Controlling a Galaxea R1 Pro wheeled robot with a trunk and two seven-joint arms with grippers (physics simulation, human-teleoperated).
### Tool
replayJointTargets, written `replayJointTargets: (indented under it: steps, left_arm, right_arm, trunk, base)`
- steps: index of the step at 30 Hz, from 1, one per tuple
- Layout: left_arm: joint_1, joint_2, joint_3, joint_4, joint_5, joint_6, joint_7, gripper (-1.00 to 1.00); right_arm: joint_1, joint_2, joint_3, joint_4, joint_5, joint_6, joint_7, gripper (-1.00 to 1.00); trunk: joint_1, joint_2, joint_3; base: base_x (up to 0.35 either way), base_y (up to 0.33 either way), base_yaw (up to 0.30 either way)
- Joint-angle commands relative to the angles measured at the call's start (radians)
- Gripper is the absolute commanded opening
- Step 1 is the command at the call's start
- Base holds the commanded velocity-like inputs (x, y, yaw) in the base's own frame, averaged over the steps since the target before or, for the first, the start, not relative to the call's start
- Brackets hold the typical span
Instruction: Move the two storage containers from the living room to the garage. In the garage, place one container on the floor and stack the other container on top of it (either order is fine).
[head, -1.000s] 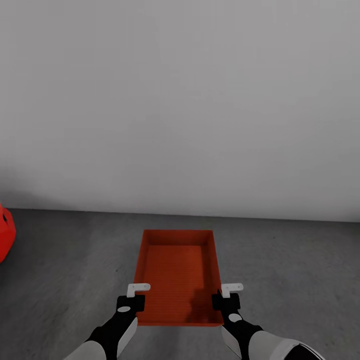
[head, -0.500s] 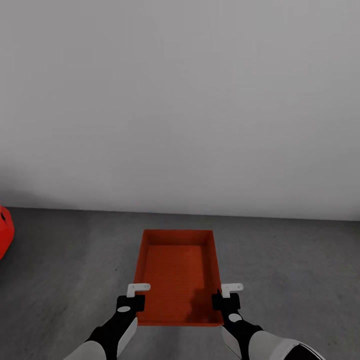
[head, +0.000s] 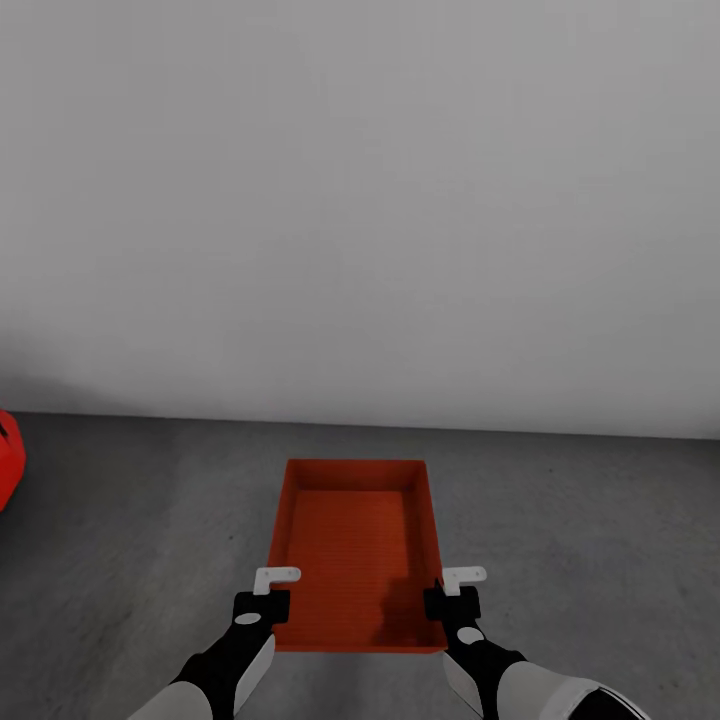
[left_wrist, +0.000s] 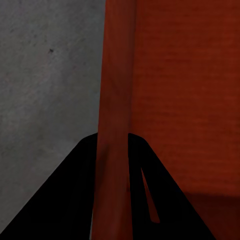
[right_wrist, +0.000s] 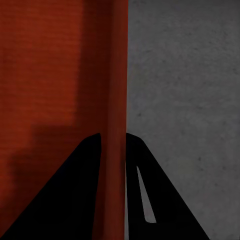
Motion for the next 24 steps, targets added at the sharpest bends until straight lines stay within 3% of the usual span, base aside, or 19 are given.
replayJointTargets:
  steps: [1, 24]
  left_arm:
    - [-0.001, 0.001, 0.018, -0.013, 0.026, -0.004, 0.010, -1.00]
    - [-0.001, 0.001, 0.018, -0.013, 0.026, -0.004, 0.010, -1.00]
  right_arm:
    - [-0.001, 0.000, -0.091, 0.011, -0.036, -0.011, -0.007, -1.00]
    - [-0.001, 0.000, -0.091, 0.011, -0.035, -0.012, -0.007, -1.00]
  trunk:
    - [0.004, -0.008, -0.004]
    - [0.092, -0.169, -0.076]
  base:
    - [0.000, 0.000, 0.000]
    - [0.000, 0.000, 0.000]
